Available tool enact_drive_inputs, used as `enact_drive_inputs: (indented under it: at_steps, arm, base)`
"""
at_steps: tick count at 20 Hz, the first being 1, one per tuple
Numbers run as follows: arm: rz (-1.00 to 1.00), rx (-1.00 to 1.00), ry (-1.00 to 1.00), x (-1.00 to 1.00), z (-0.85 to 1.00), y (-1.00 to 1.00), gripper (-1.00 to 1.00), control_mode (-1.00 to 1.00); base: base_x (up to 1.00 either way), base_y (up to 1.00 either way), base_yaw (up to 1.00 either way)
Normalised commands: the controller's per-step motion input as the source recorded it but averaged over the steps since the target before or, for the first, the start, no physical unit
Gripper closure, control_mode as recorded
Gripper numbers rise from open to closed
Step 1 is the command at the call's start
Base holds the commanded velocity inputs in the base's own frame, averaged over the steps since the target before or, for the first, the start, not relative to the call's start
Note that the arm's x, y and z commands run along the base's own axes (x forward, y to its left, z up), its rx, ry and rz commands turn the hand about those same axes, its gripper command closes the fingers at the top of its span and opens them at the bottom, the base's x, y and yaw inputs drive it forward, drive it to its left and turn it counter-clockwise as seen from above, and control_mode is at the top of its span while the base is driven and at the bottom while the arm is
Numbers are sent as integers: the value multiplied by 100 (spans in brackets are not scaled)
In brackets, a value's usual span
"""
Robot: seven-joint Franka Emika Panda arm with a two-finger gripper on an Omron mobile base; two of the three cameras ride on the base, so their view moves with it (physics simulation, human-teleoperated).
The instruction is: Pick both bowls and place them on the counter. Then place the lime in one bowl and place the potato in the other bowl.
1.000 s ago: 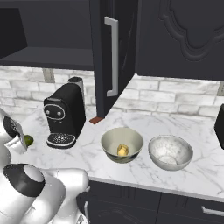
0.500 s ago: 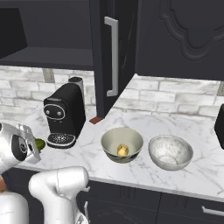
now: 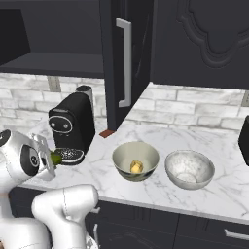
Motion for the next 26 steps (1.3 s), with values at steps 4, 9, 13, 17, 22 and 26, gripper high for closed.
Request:
enact_drive_inputs:
  at_steps: [4,9,13,17,22,26]
  arm:
    - [0,11,-2,-9,4,-96,100,-100]
    - [0,12,-11,-25,1,-99,100,-100]
    - [0,15,-23,-50,-4,-97,100,-100]
    - [0,18,-27,-65,-16,-88,100,-100]
    - [0,20,-34,-97,-54,-57,100,-100]
    - [1,18,-36,-97,-87,-32,100,-100]
  base:
    - [0,0,0]
    - [0,0,0]
    - [0,0,0]
    - [0,0,0]
    - [0,0,0]
    - [0,0,0]
